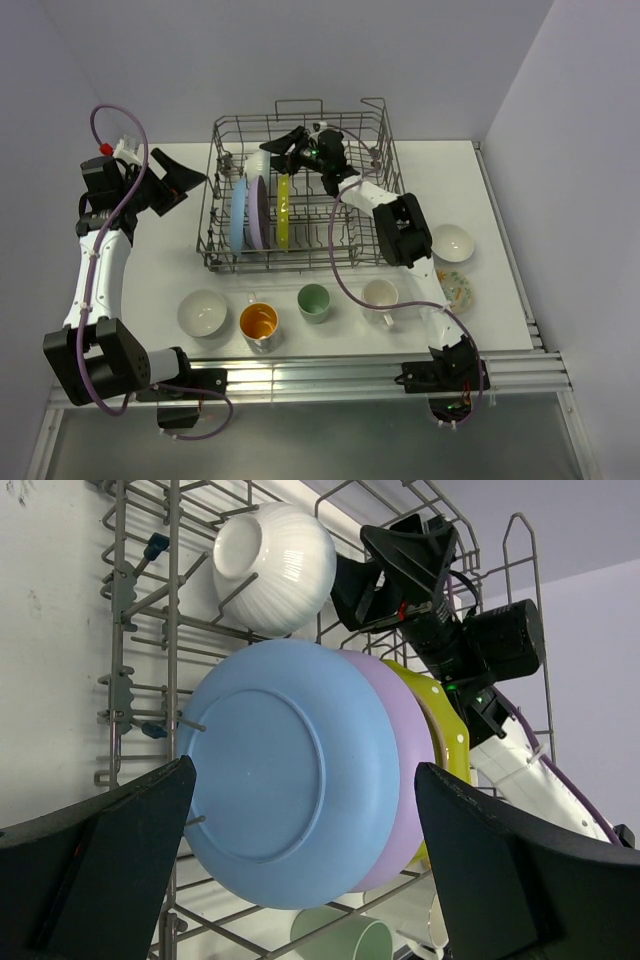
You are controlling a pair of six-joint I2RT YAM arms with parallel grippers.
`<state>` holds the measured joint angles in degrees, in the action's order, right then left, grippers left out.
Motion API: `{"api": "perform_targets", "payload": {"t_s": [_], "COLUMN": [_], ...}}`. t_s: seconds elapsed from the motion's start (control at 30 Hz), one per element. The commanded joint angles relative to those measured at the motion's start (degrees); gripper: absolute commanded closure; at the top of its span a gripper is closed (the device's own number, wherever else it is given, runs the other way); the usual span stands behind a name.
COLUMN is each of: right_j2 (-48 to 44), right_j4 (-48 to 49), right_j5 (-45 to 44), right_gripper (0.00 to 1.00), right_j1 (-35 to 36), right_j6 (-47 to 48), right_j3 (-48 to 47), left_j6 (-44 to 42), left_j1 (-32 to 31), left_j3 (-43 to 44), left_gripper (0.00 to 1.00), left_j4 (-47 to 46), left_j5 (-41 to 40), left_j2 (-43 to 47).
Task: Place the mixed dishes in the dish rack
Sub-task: Insert the bowl into the dish rack
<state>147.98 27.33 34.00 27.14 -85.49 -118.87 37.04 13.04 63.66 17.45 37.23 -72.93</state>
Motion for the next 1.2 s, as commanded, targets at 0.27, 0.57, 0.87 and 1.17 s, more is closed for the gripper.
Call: {"api": "perform_targets", "payload": {"t_s": [0.27, 0.57, 0.87, 1.17], "right_j2": [0.6, -3.7, -6.2, -10.4], "right_j4": [-18.8, -26.8, -33.8, -34.0], "right_j5": [-0.1, -4.7, -11.3, -11.8], "right_gripper": [0.04, 0.00, 0.00, 0.00], "right_j1": [1.3, 0.5, 0.6, 0.1], "right_j6": [15.8, 25.0, 37.3, 45.6], "right_j3": [-6.9, -6.9, -10.5, -11.4], "left_j6": [-2.1, -3.1, -4.3, -4.9], "left_j1": [-0.3, -0.3, -0.3, -0.3], "left_j3": [1.6, 0.5, -1.2, -2.0], "left_gripper": [0.01, 0.01, 0.01, 0.01], "left_j4": [-0.2, 1.4, 3.5, 9.2], "left_j5": [-2.8, -6.6, -8.7, -16.1], "left_j2": [3.2, 7.0, 10.7, 14.5]}}
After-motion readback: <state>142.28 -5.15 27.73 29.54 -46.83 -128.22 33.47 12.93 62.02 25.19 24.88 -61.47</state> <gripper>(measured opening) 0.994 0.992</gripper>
